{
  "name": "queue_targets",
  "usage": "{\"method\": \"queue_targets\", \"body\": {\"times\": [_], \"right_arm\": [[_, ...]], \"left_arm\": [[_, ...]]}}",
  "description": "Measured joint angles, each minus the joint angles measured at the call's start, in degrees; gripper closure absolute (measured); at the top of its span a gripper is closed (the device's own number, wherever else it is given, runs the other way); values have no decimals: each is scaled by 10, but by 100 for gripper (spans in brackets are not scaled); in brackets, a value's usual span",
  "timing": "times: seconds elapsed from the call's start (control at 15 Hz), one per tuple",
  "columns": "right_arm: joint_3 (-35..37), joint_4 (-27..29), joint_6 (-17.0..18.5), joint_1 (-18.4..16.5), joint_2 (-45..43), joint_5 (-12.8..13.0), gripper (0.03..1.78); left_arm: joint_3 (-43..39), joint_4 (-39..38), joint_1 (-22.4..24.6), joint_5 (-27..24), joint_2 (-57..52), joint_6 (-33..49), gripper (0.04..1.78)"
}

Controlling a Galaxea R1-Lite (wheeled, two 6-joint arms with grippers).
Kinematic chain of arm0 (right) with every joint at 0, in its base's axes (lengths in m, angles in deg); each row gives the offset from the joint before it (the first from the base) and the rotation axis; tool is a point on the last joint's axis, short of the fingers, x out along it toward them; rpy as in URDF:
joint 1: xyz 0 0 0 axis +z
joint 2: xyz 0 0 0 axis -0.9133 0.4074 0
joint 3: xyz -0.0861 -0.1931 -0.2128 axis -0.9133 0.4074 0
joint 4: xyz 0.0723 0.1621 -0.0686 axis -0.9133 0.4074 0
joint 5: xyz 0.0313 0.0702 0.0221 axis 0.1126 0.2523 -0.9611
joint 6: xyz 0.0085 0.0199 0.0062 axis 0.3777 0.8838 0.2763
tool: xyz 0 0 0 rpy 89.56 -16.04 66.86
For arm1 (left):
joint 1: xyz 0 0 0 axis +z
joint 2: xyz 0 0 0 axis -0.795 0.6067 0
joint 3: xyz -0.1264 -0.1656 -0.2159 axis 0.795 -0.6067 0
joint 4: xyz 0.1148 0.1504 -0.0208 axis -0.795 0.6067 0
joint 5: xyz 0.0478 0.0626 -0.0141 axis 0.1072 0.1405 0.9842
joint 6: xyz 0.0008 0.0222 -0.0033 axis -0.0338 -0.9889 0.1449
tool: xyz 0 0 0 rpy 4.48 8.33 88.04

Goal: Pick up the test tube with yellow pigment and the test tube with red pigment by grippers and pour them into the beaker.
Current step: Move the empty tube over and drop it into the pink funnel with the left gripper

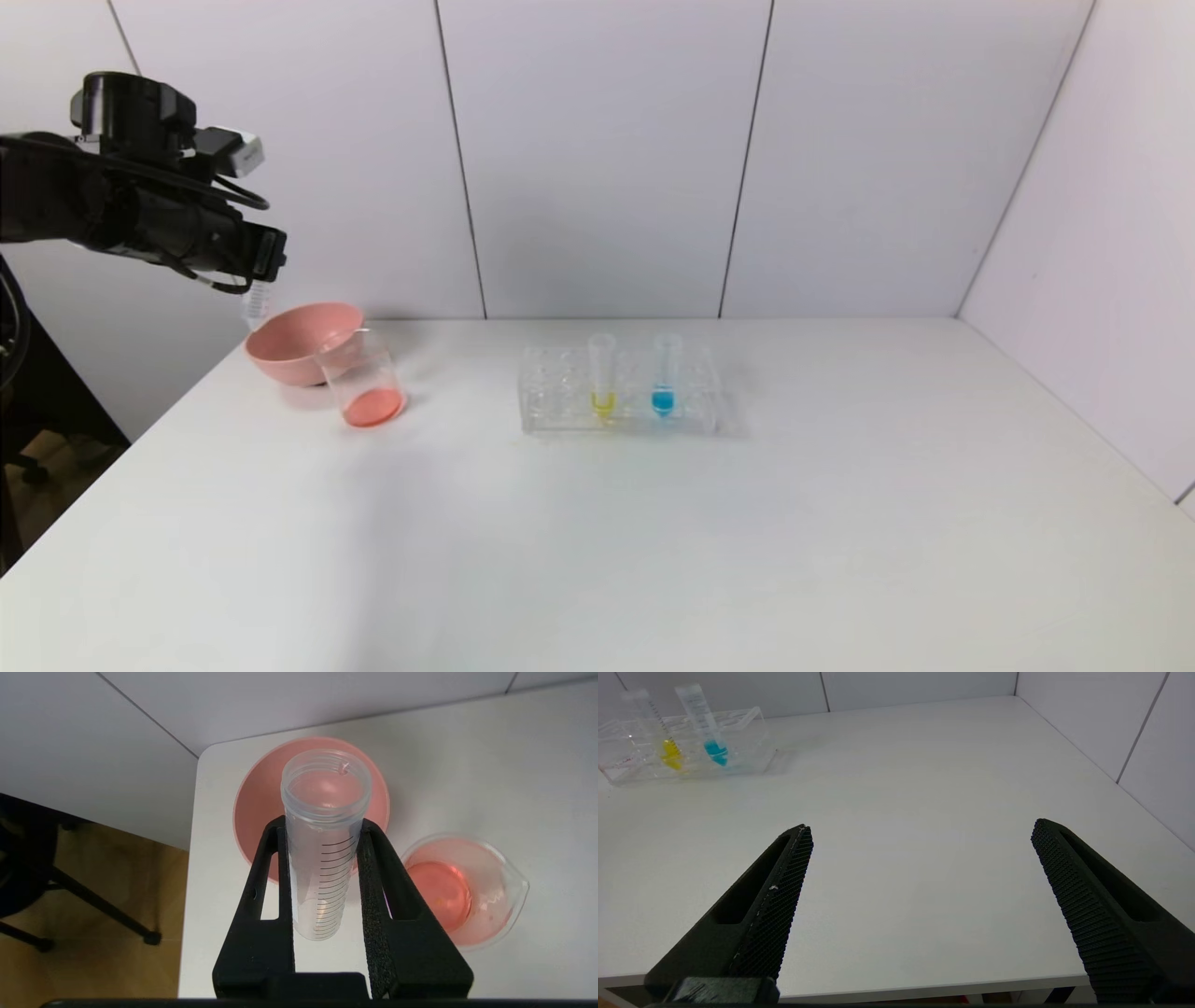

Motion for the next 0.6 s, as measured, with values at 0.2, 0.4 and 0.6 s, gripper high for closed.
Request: {"method": "queue_targets", "body": {"times": [0.2, 0.4, 0.6], "right_arm": [[0, 0, 0, 0, 0, 0, 10], [0, 0, 0, 0, 0, 0, 10], [0, 0, 0, 0, 0, 0, 10]], "left_arm": [[-130, -211, 23, -2, -17, 77, 139], [-194, -392, 29, 4, 7, 116, 139], [-199, -485, 29, 30, 62, 122, 139]]}}
